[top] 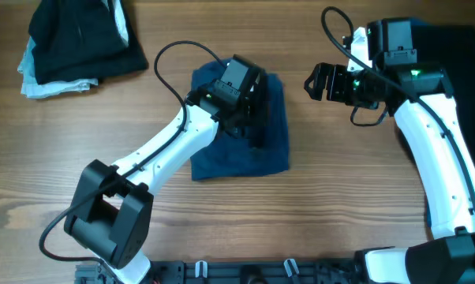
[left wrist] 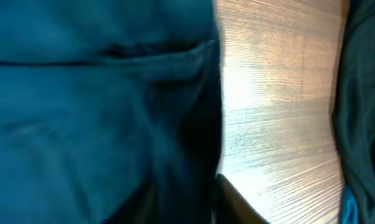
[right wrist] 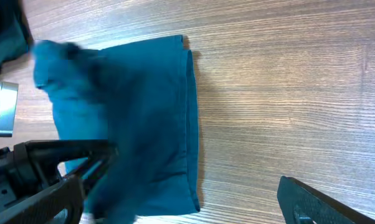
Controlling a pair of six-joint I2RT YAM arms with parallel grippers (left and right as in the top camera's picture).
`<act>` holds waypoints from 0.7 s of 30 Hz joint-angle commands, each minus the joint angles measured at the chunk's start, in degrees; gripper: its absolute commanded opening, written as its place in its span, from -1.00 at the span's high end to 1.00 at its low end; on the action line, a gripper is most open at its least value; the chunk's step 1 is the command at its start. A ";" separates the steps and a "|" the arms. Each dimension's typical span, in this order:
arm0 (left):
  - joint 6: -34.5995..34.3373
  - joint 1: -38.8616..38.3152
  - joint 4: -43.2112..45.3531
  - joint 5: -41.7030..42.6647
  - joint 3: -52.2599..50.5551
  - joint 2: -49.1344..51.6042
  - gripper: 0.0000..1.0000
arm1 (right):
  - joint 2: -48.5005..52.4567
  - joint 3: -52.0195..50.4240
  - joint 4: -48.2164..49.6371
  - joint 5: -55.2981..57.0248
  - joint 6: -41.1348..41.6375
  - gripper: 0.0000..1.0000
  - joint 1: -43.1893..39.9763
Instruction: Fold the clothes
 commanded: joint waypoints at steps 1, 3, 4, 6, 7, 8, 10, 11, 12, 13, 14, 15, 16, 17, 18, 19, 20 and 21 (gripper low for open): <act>-0.20 0.00 0.42 0.72 1.14 0.66 -0.54 | 0.44 -0.07 0.11 1.16 0.85 -1.00 0.17; -0.20 0.04 0.42 1.18 1.16 0.61 -0.49 | 0.44 -0.07 0.09 1.03 0.85 -0.99 0.17; -0.15 0.04 0.42 1.66 1.16 0.59 -0.46 | 0.44 -0.07 0.09 0.94 0.83 -0.99 0.17; 0.26 0.07 0.37 3.17 1.22 0.52 -0.60 | 0.44 -0.07 0.00 0.72 0.81 -1.00 0.17; 0.28 0.17 0.33 3.93 1.27 0.22 -0.70 | 0.44 -0.07 -0.13 0.72 0.83 -0.99 0.17; 0.46 0.72 0.09 5.31 1.29 -0.90 -0.86 | 0.44 -0.07 -0.31 0.74 0.79 -0.99 0.17; 1.42 2.25 -1.55 5.27 1.29 -3.43 -1.00 | 0.44 -0.07 -0.55 0.79 0.63 -0.99 0.17; 2.25 2.99 -2.45 5.22 1.29 -4.50 -0.99 | 0.44 -0.07 -0.57 0.79 0.59 -0.99 0.17; 3.93 4.48 -4.13 5.22 1.29 -6.23 -0.99 | 0.44 -0.07 -0.57 0.79 0.39 -0.99 0.17; 5.31 6.45 -6.19 5.14 1.29 -7.98 -1.00 | 0.44 -0.07 -0.48 0.76 -0.02 -0.99 0.17; 6.38 8.26 -8.15 4.76 1.29 -9.07 -1.00 | 0.46 -0.07 -0.15 0.33 0.02 -0.99 0.20; 6.47 9.73 -9.86 4.02 1.29 -9.53 -1.00 | 0.46 -0.07 0.28 -0.81 -0.02 -0.99 0.20; 6.45 11.26 -11.85 2.89 1.29 -9.79 -0.99 | 0.57 -0.07 0.94 -2.25 -0.31 -0.99 0.20; 6.36 12.72 -13.97 1.68 1.29 -9.79 -1.00 | 0.68 -0.07 1.68 -4.17 -1.14 -1.00 0.20; 6.23 14.27 -16.48 0.52 1.29 -9.77 -0.99 | 0.94 -0.07 2.73 -6.27 -2.03 -0.96 0.20; 6.25 15.87 -19.32 -0.35 1.22 -9.57 -1.00 | 1.38 -0.07 3.87 -8.00 -2.60 -0.84 0.20; 6.23 17.64 -22.43 -0.35 1.20 -9.27 -1.00 | 1.84 -0.07 4.72 -8.61 -2.58 -0.59 0.20; 6.01 18.73 -24.59 -0.15 1.20 -8.96 -1.00 | 2.58 -0.07 5.62 -9.01 -2.49 -0.34 0.20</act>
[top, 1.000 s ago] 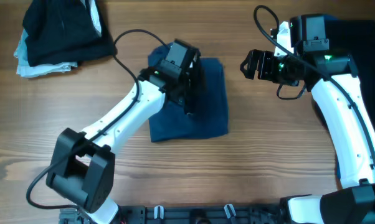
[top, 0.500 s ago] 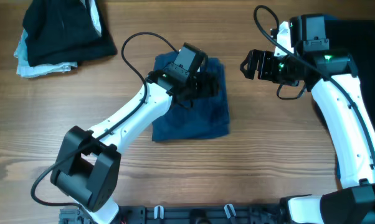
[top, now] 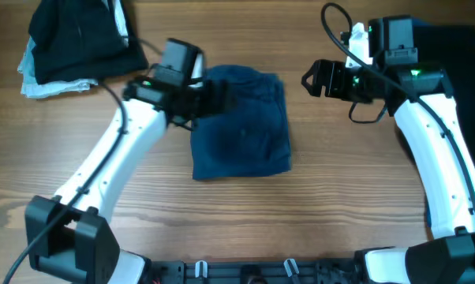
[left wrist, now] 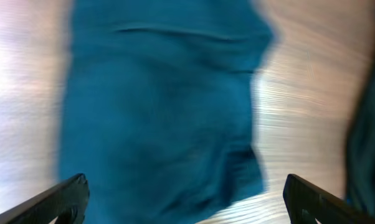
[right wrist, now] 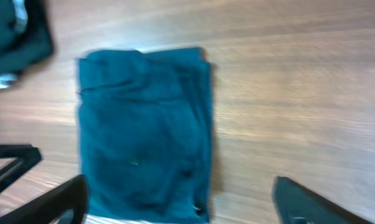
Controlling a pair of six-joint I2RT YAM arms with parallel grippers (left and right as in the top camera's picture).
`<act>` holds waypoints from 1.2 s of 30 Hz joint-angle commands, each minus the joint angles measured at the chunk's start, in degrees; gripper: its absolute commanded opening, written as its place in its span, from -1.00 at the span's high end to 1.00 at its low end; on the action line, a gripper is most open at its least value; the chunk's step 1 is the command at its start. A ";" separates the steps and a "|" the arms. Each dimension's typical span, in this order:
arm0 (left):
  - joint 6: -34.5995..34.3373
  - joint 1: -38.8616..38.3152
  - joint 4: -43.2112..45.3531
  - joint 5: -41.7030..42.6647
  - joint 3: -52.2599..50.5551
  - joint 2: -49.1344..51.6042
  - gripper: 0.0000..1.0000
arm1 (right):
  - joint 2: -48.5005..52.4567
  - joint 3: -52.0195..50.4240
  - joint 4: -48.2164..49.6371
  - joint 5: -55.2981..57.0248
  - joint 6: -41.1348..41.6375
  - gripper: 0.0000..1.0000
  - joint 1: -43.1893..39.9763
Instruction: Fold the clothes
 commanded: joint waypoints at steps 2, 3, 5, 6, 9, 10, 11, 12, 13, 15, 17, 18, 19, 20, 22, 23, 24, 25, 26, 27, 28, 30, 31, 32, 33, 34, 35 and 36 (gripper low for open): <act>1.36 5.16 -8.39 -2.23 0.24 1.49 -1.00 | 4.39 -0.07 3.91 -6.40 -1.25 0.04 0.24; 1.33 5.27 -9.44 -2.23 0.24 1.77 -0.99 | 5.60 -0.07 4.98 -7.23 -1.22 0.21 0.26; 1.38 4.98 -10.45 -2.21 0.13 2.19 -0.98 | 8.61 -0.07 7.91 -10.05 -1.16 0.54 0.61; 1.44 4.50 -10.51 -2.23 0.07 2.36 -0.82 | 11.19 -0.07 10.45 -13.31 -0.81 0.81 1.11; 1.60 3.10 -10.21 -2.56 0.04 2.45 -0.24 | 17.03 -0.07 16.20 -18.88 1.73 0.92 3.19; 1.60 2.80 -10.21 -3.06 0.04 2.45 -0.09 | 18.58 -0.07 17.51 -18.99 2.45 0.91 3.98; 1.60 2.62 -10.25 -3.87 0.04 2.45 0.06 | 20.09 -0.07 18.78 -18.95 3.19 0.91 4.87; 1.57 2.49 -10.38 -5.03 0.02 2.45 0.26 | 21.97 -0.07 20.48 -19.19 3.48 0.91 6.19; 1.57 2.49 -10.43 -5.51 0.02 2.45 0.64 | 23.34 -0.07 21.90 -19.67 3.48 0.91 7.32; 1.57 2.49 -10.19 -5.49 0.02 2.47 0.85 | 25.22 -0.07 23.76 -20.20 3.48 0.91 9.05; 1.57 2.23 -10.16 -5.49 -0.02 2.60 0.85 | 27.12 -0.07 25.59 -19.98 3.45 0.91 10.62; 1.57 2.08 -10.16 -5.49 -0.09 2.78 0.84 | 27.71 -0.07 26.34 -19.98 3.48 0.91 10.99; 1.55 1.88 -10.16 -5.40 -0.09 2.99 0.84 | 28.79 -0.07 27.50 -19.91 3.58 0.91 11.45; 1.55 1.51 -9.75 -4.81 -0.09 3.50 0.87 | 29.64 -0.07 28.28 -19.54 4.28 0.91 11.63; 1.57 0.46 -8.59 -4.39 -0.35 4.55 0.92 | 31.01 -0.07 29.03 -16.70 5.79 0.91 11.65; 1.60 -0.09 -7.93 -4.42 -0.59 5.27 0.92 | 31.67 -0.07 29.42 -15.06 6.03 0.91 11.65; 1.57 -0.63 -7.37 -4.42 -0.85 5.92 0.92 | 32.41 -0.07 30.03 -13.60 6.05 0.91 11.63; 1.57 -1.16 -6.78 -4.42 -1.07 6.82 0.92 | 33.24 -0.07 31.06 -12.52 5.40 0.91 11.63; 1.55 -1.84 -5.92 -4.42 -1.22 8.15 0.92 | 33.88 -0.07 32.24 -12.41 4.33 0.92 11.65; 1.55 -2.34 -5.18 -4.39 -1.27 9.27 0.92 | 34.53 -0.07 33.42 -12.37 3.37 0.92 11.65; 1.53 -2.84 -4.46 -4.39 -1.27 10.36 0.91 | 35.34 -0.07 34.75 -12.02 3.34 0.91 11.65; 1.07 -3.80 -2.84 -4.37 -1.44 12.74 0.91 | 36.74 -0.07 36.81 -10.67 3.82 0.91 11.65; 1.09 -4.24 -2.36 -4.11 -1.55 13.75 0.91 | 37.66 -0.07 37.79 -9.70 3.93 0.91 11.65; 1.11 -4.61 -2.19 -3.98 -1.60 14.64 0.91 | 38.18 -0.07 38.12 -8.74 3.96 0.91 11.65; 1.11 -4.81 -2.19 -3.98 -1.60 15.26 0.91 | 38.73 -0.07 38.23 -6.54 4.44 0.91 11.65; 1.14 -5.09 -2.16 -4.00 -1.60 16.15 0.91 | 39.06 -0.07 37.94 -2.69 5.66 0.91 11.65; 1.14 -5.16 -2.14 -4.00 -1.60 16.85 0.92 | 39.17 -0.07 37.53 1.01 6.16 0.91 11.65; 1.14 -5.16 -2.08 -4.02 -1.60 17.33 0.92 | 39.12 -0.04 37.24 3.08 6.08 0.91 11.65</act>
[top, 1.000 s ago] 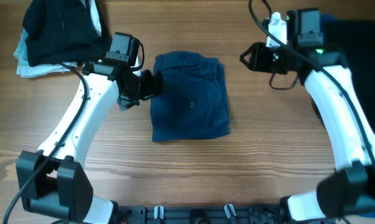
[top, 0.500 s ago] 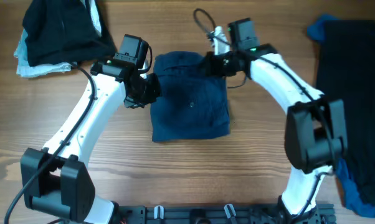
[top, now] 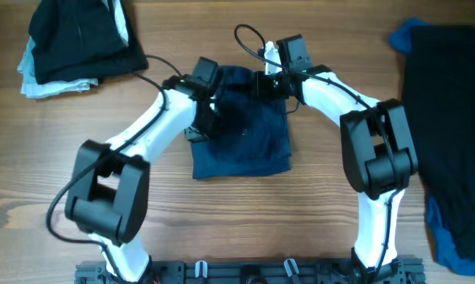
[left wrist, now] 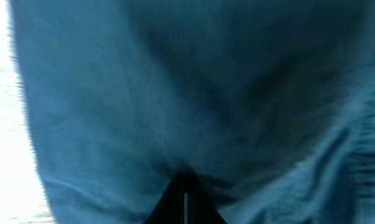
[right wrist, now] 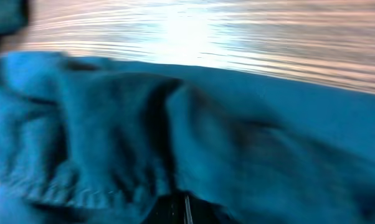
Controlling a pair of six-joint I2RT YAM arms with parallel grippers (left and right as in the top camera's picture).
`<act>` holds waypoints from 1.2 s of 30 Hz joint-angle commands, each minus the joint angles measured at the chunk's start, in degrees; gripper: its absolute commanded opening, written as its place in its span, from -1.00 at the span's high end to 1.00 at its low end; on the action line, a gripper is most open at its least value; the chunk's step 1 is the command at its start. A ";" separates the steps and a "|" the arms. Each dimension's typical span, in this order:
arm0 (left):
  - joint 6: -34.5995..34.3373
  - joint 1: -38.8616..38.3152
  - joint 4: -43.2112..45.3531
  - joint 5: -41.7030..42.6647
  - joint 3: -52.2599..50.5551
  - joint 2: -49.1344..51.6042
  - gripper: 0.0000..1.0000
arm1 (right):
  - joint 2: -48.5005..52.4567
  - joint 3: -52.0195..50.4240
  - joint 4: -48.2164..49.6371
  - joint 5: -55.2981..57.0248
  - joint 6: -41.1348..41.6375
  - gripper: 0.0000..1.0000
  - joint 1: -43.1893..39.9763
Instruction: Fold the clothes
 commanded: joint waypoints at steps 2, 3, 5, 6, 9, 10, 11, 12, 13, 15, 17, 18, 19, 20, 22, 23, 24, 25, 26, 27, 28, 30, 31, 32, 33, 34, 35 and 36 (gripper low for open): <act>-0.33 -0.33 0.72 0.22 -0.66 2.51 0.92 | 0.96 0.07 -1.44 14.36 1.20 0.91 -0.09; -0.33 -0.33 0.85 -0.22 -0.66 2.54 0.92 | 0.63 0.07 -1.92 16.11 1.44 0.91 -0.09; -0.33 -0.33 0.74 -2.19 -0.66 2.54 0.92 | -0.35 0.07 -3.72 21.66 1.51 0.91 -0.09; -0.33 -0.33 0.55 -3.30 -0.66 2.54 0.92 | -0.90 0.09 -4.59 24.04 1.53 0.90 -0.09; -0.37 -0.26 0.17 -7.41 -0.66 2.54 0.92 | -2.84 0.52 -7.58 32.41 1.29 0.83 -0.09; -0.37 -0.15 0.20 -7.45 -0.66 2.54 0.92 | -3.32 0.72 -8.22 33.51 1.01 0.82 -0.09; -0.35 -0.04 0.15 -7.43 -0.66 2.51 0.92 | -4.02 0.90 -8.74 33.83 0.66 0.80 -0.09; -0.33 0.00 0.15 -7.45 -0.63 2.47 0.92 | -4.90 0.94 -9.01 33.53 0.52 0.78 -0.09; -0.35 -0.02 0.44 -7.45 -0.52 1.95 0.92 | -7.19 0.94 -9.25 32.09 -0.07 0.73 -0.09; -0.33 -0.02 0.61 -7.45 -0.24 0.81 0.92 | -9.77 0.94 -9.46 30.12 -0.26 0.62 -0.04; -0.31 -0.02 0.70 -7.50 0.31 -0.98 0.92 | -13.22 0.94 -10.10 26.84 -1.22 0.41 -0.04; -0.22 -0.02 1.09 -7.50 0.50 -2.01 0.92 | -15.50 0.94 -10.82 24.09 -2.56 0.20 -0.04; 0.50 0.24 2.27 -7.52 0.66 -3.89 0.49 | -18.18 0.94 -12.26 21.57 -3.21 -0.39 -0.04; 1.88 0.55 3.54 -7.37 0.66 -4.83 -0.38 | -19.93 0.94 -13.68 20.65 -3.10 -0.86 -0.04; 5.20 1.36 5.66 -6.36 0.68 -5.97 -1.00 | -23.23 0.94 -16.76 20.20 -2.82 -1.00 -0.04; 6.45 2.19 6.91 -6.38 0.66 -6.21 -1.00 | -25.07 0.94 -18.73 20.22 -2.75 -0.99 -0.04; 6.58 3.02 8.02 -6.32 0.66 -6.21 -0.99 | -26.56 0.94 -20.37 20.24 -2.73 -0.99 -0.04; 6.88 3.87 9.03 -5.53 0.66 -6.19 -0.99 | -28.00 0.94 -22.03 20.22 -2.73 -1.00 -0.04; 8.46 4.81 10.27 -3.19 0.66 -6.08 -1.00 | -29.35 0.94 -23.74 20.20 -2.73 -0.99 -0.04; 11.15 5.77 11.80 1.05 0.66 -5.86 -1.00 | -30.97 0.94 -25.90 19.96 -2.95 -1.00 -0.04; 15.21 6.99 13.90 7.78 0.66 -5.44 -1.00 | -32.28 0.94 -28.04 18.82 -4.15 -1.00 -0.04; 18.32 9.03 16.72 14.75 0.66 -4.17 -1.00 | -33.83 0.94 -31.26 15.43 -6.49 -1.00 -0.04; 18.12 9.57 17.18 14.69 0.66 -3.61 -1.00 | -34.23 0.94 -32.52 14.25 -6.95 -0.99 -0.04; 18.16 10.25 17.77 14.69 0.66 -2.69 -1.00 | -34.64 0.94 -34.25 12.85 -7.45 -0.99 -0.04; 18.23 10.91 18.51 14.75 0.66 -1.42 -0.99 | -34.99 0.94 -36.20 11.47 -7.56 -0.99 -0.04; 18.49 11.23 19.15 14.93 0.66 -0.44 -1.00 | -35.04 0.92 -37.62 10.36 -7.58 -0.99 -0.04; 19.26 11.45 19.85 15.37 0.66 0.79 -0.99 | -35.04 0.92 -38.69 9.25 -7.69 -1.00 -0.04; 20.04 11.47 20.37 16.15 0.66 1.57 -0.99 | -35.01 0.90 -39.60 8.35 -7.76 -0.99 -0.04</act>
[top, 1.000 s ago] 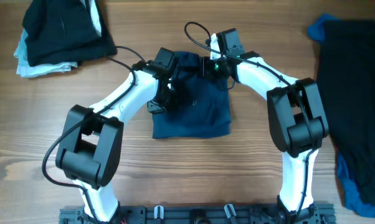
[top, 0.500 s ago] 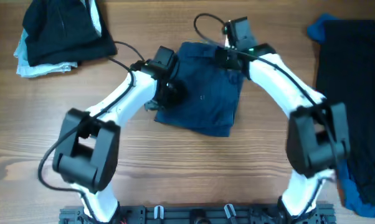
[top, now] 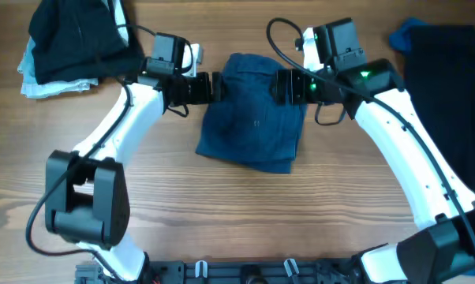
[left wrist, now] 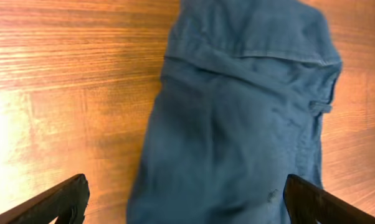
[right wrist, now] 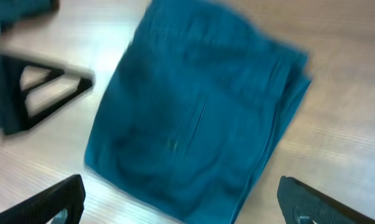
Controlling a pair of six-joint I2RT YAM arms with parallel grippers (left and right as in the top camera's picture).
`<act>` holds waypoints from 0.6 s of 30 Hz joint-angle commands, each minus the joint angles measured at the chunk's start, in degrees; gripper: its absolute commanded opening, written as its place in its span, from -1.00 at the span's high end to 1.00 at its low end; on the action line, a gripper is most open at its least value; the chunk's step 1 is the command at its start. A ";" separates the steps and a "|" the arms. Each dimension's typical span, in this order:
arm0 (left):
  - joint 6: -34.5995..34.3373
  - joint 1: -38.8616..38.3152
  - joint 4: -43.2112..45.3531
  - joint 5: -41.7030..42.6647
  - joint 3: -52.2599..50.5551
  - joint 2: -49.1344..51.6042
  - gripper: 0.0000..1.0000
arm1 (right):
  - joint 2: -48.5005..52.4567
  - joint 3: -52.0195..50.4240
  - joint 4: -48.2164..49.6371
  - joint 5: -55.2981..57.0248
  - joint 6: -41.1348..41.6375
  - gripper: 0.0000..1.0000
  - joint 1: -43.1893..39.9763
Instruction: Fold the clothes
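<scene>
A folded blue garment (top: 253, 114) lies mid-table, slightly skewed, its lower corner toward the front right. My left gripper (top: 212, 87) hovers at its upper left edge, open, with nothing between the fingers. In the left wrist view the blue garment (left wrist: 237, 118) fills the space ahead of the open left gripper (left wrist: 187, 208). My right gripper (top: 278, 87) is over the garment's upper right part, also open. The right wrist view looks down on the blue garment (right wrist: 200, 118) between the wide-apart fingertips (right wrist: 50, 199).
A pile of black and pale clothes (top: 76, 39) sits at the back left corner. A heap of black and blue clothes (top: 446, 71) lies along the right edge. Bare wooden table (top: 245, 221) stretches in front of the garment.
Both grippers were pressed close on the garment's back edge, jaws near together. Now both stand open and drawn back to either side. The garment sits a little further right and turned.
First my left gripper lay on top of the folded garment while the right hung open to its right. Then the left was open at the garment's left. Later both were at its back edge. Now both are open and the garment lies skewed.
</scene>
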 commanded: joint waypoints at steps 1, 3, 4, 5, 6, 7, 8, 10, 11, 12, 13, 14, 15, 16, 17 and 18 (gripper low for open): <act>5.07 0.76 2.16 6.05 0.39 5.99 -1.00 | -1.14 0.24 -2.60 -6.27 -1.97 -1.00 -0.13; 5.03 0.74 3.13 6.10 0.39 7.91 -1.00 | -1.14 0.17 -3.72 -6.25 -1.97 -0.98 -0.13; 5.03 0.74 3.65 6.32 0.39 8.98 -0.99 | -1.14 0.17 -4.28 -6.27 -1.97 -0.99 -0.13; 5.03 0.74 4.33 6.95 0.39 10.38 -0.99 | -1.14 0.17 -4.90 -6.27 -1.97 -1.00 -0.13; 5.05 0.74 4.68 7.63 0.39 11.30 -1.00 | -1.14 0.17 -5.38 -6.29 -1.99 -1.00 -0.11; 5.09 0.74 5.05 8.20 0.39 12.11 -1.00 | -1.16 0.17 -5.60 -6.47 -2.08 -1.00 -0.11; 5.05 0.68 5.38 8.70 0.39 12.92 -0.99 | -1.16 0.17 -5.81 -7.72 -3.45 -1.00 -0.07; 5.09 0.52 5.90 10.60 0.39 14.23 -1.00 | -1.16 0.17 -5.84 -9.29 -3.91 -0.99 -0.07; 5.09 0.42 5.97 12.09 0.39 14.71 -1.00 | -1.16 0.17 -5.81 -9.94 -3.91 -0.99 -0.07; 5.07 0.24 5.88 12.98 0.39 15.23 -0.96 | -1.16 0.17 -5.84 -10.36 -3.91 -0.99 -0.07; 5.07 -0.11 5.49 14.01 0.39 15.61 -0.90 | -1.16 0.17 -5.84 -10.54 -3.89 -1.00 -0.07; 5.07 -0.61 4.81 14.80 0.39 15.91 -0.75 | -1.16 0.17 -5.86 -10.54 -3.87 -0.99 -0.07; 5.07 -1.14 4.22 15.45 0.39 16.13 -0.63 | -1.16 0.20 -5.86 -10.54 -3.91 -0.99 -0.07; 5.07 -1.73 3.52 16.13 0.39 16.20 -0.51 | -1.16 0.17 -5.86 -10.54 -3.87 -1.00 -0.07; 5.07 -2.45 2.75 16.31 0.39 16.20 -0.33 | -1.16 0.17 -5.86 -10.54 -3.89 -0.99 -0.07; 5.05 -2.97 2.29 16.33 0.39 16.20 -0.23 | -1.16 0.17 -5.86 -10.54 -3.89 -0.99 -0.07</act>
